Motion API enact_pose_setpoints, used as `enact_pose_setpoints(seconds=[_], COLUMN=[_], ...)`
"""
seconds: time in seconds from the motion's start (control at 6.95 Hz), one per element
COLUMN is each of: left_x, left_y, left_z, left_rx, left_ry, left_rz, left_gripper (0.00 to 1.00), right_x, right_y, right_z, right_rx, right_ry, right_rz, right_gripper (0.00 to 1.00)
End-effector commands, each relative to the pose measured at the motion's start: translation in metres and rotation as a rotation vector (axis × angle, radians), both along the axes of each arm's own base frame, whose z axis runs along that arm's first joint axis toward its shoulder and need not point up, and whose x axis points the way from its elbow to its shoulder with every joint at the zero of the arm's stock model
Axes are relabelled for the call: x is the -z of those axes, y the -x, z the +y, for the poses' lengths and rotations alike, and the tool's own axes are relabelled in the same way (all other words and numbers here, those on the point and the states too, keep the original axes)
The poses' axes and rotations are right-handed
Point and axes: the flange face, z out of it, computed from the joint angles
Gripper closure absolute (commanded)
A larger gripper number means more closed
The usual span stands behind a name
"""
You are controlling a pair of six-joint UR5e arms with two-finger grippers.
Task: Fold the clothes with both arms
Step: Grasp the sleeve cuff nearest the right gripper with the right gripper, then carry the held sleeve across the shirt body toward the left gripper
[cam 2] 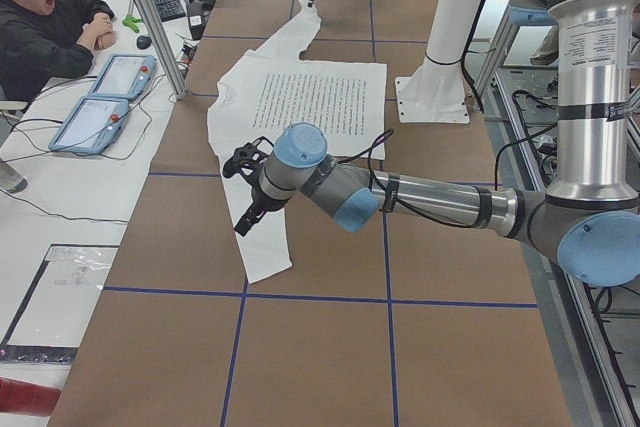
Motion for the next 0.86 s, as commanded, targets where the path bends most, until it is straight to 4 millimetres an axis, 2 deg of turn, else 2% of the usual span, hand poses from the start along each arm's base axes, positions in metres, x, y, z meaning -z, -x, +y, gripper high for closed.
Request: enact_pose_setpoints(seconds=[0.0,0.14,0.43,0.58,0.72], left_x=[0.000,0.000,-0.001,-0.002,-0.002], left_y=[0.000,0.000,0.000,0.000,0.000], left_z=[0.000,0.000,0.000,0.000,0.000], left_rx=[0.000,0.000,0.000,0.000,0.000], left_ry=[0.000,0.000,0.001,0.005,0.005], left_rz=[0.000,0.000,0.000,0.000,0.000], left_gripper=[0.00,0.00,0.00,0.00,0.00], right_x=[0.148,0.210,0.297,0.343,0.385], right_y=[0.054,0.068,0.090,0.108,0.139], right_z=[-0.062,-0.072,-0.083,-0.095,-0.107], right_rx=[-0.004,-0.008,-0.026,-0.032,-0.024], right_ry=[0.033,0.020,-0.094,-0.123,-0.142], right_rz=[0.043,0.046,-0.012,-0.041,-0.048], right_gripper=[1.00,1.00,1.00,1.00,1.00])
